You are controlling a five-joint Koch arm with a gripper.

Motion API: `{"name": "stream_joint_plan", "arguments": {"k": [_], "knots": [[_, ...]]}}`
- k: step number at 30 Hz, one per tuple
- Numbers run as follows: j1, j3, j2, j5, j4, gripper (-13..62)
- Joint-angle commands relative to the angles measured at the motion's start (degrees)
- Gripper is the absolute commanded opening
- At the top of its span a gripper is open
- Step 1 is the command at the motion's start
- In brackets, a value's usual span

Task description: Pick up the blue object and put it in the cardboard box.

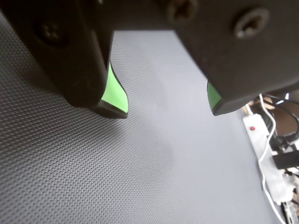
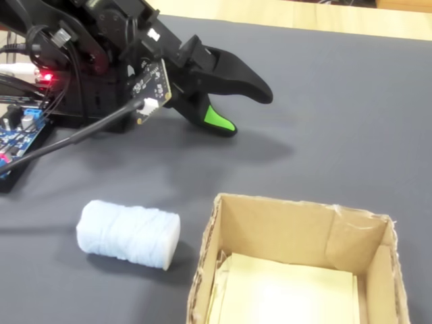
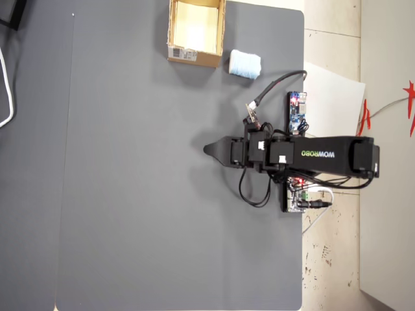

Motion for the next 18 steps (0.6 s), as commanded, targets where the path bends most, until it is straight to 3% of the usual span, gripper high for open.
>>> {"name": "stream_joint_plan", "arguments": {"k": [1, 18], "knots": [[0.62, 2.02, 4.83, 0.7, 6.42, 33.8], [11.07, -0.53, 4.83, -7.29, -10.63, 34.0]]}}
